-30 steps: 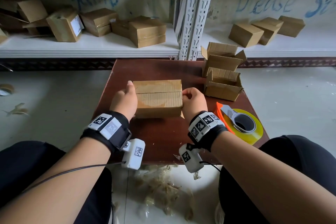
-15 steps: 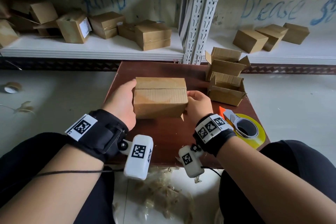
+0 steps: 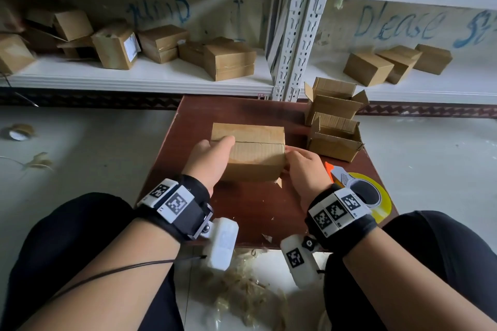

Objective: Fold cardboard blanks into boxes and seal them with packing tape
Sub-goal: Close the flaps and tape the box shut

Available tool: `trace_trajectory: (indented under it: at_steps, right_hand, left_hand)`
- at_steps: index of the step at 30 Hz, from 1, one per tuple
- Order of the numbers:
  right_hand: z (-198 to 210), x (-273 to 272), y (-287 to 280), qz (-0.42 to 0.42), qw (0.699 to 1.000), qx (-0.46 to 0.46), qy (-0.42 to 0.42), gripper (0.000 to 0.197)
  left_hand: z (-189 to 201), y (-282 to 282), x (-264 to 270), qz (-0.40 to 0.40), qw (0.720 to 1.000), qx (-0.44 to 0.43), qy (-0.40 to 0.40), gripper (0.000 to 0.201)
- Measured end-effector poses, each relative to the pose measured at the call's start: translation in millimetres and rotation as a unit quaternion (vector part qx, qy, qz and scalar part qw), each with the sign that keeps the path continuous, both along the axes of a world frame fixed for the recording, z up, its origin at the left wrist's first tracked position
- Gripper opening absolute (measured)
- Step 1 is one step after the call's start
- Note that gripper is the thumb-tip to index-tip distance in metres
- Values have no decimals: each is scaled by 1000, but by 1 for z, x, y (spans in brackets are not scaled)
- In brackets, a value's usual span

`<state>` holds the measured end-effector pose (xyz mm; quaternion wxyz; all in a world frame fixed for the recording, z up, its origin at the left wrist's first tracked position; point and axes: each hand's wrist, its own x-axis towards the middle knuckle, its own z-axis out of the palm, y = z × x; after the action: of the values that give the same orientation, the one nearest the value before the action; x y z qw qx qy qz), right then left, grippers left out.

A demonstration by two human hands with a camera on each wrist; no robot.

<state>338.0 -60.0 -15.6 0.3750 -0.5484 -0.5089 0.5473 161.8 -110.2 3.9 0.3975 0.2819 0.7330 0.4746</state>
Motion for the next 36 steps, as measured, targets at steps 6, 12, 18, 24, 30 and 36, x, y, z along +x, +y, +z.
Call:
trace_trajectory:
  at_steps: [6,12,18,24,30,36]
  right_hand:
    - [-1,-6,-2,15,999,25,-37,85]
    - [-13,-14,2,11,993,74,-91,111]
    - [-12,-15,7,-11,992,82,-98,61]
    - [-11,-19,1,7,987,80,-136,58]
    - [-18,-26,-1,14,983,57,-171,69]
    - [-12,-27,-1,-3,988,48,-144,63]
  left_hand:
    - [-4,6,10,-46,989,-33,136,65]
    - [-6,12,20,-69,990,-20,123,52]
    - [-10,13,15,-50,993,-13,104,65]
    - [-11,13,15,-56,990,-3,127,63]
    - [-9,12,9,-61,987,13,147,62]
    - [-9,10,8,-69,981,21,182,58]
